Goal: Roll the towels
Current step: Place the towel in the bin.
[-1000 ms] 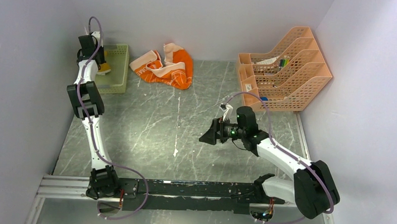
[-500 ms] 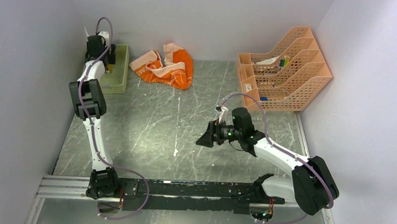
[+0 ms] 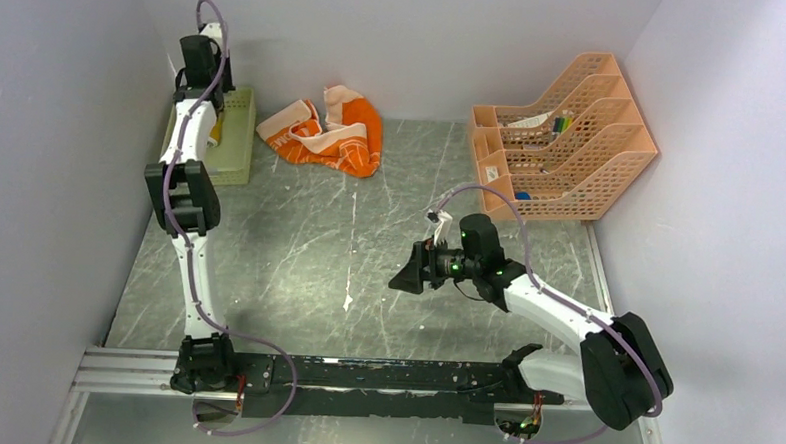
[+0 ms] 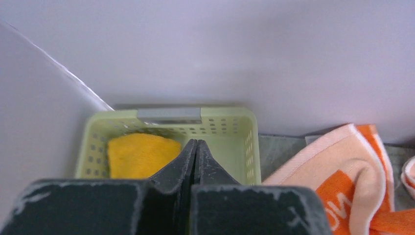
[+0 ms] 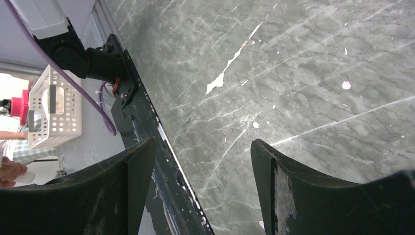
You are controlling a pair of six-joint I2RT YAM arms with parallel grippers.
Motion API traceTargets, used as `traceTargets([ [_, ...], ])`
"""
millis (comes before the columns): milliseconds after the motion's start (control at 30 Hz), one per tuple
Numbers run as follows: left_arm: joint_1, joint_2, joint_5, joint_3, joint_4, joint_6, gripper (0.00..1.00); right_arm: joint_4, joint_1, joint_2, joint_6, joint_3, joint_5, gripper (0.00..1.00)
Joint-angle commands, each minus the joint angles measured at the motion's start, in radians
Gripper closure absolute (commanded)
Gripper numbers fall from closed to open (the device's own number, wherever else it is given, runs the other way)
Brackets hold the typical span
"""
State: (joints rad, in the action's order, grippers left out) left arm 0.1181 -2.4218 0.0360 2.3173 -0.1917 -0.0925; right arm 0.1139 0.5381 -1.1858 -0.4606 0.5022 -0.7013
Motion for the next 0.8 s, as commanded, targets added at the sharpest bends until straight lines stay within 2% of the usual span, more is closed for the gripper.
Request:
traceTargets([
  [0, 0.070, -0.157, -0.179, 0.088, -0.170, 0.108, 0.93, -0.019, 0.005, 0.027, 0.024, -0.014, 0.012, 0.28],
  [100, 0.103, -0.199, -0.277, 0.096, -0.182, 0.147, 0.93, -0.003, 0.005, 0.017, 0.016, -0.017, 0.012, 0.28],
  [200, 0.104, -0.233, -0.284, 0.103, -0.217, 0.112, 0.93, 0.007, 0.006, -0.004, 0.017, -0.016, 0.005, 0.28],
  [333, 0.119, -0.246, -0.246, 0.094, -0.236, 0.107, 0.93, -0.003, 0.006, -0.018, 0.030, -0.012, 0.009, 0.28],
  [433, 0.136, -0.242, -0.156, 0.086, -0.230, 0.133, 0.93, 0.000, 0.008, -0.024, 0.029, -0.017, 0.012, 0.28],
  [633, 0.154, -0.194, -0.152, 0.054, -0.174, 0.131, 0.93, 0.041, 0.025, -0.072, 0.013, -0.014, 0.030, 0.28],
  [700, 0.153, -0.165, -0.173, 0.056, -0.154, 0.137, 0.90, 0.043, 0.039, -0.085, 0.013, -0.003, 0.044, 0.28],
  [767, 0.136, -0.117, -0.146, 0.055, -0.132, 0.123, 0.75, 0.034, 0.054, -0.094, 0.019, 0.011, 0.059, 0.28],
])
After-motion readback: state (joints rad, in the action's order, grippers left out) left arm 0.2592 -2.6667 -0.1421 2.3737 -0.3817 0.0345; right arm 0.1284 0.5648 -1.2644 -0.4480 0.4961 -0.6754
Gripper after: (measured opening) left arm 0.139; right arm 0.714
